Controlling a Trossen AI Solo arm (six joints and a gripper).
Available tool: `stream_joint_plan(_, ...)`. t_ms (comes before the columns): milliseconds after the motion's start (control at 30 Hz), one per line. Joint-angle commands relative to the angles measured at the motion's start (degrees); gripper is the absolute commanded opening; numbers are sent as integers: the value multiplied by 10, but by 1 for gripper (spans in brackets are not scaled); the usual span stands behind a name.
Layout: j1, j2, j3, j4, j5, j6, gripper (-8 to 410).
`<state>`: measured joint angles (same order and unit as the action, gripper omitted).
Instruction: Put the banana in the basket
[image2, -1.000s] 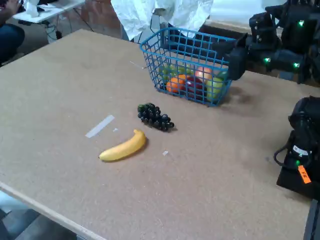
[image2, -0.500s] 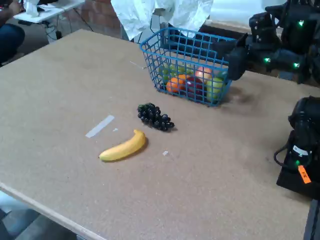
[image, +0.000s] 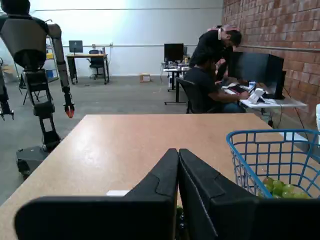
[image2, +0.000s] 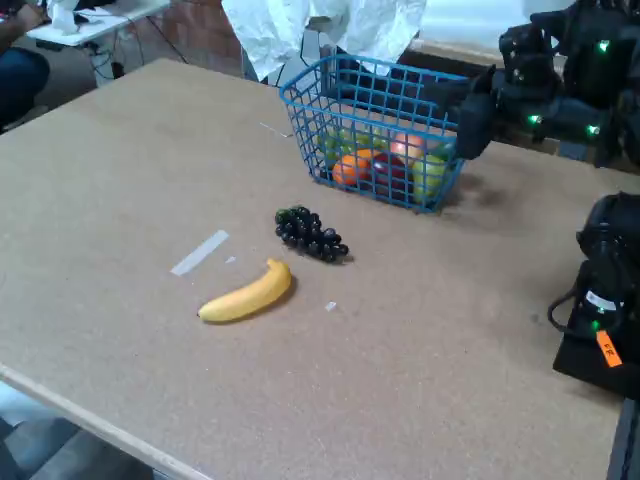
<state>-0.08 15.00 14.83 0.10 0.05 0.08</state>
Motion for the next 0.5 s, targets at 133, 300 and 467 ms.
stream_joint_plan(133,0,0,15,19,-2,-8,0)
stream_joint_plan(300,0,21,55,6,-11,-47,0)
stream_joint_plan(467,0,95,134,-40,-11,-81,0)
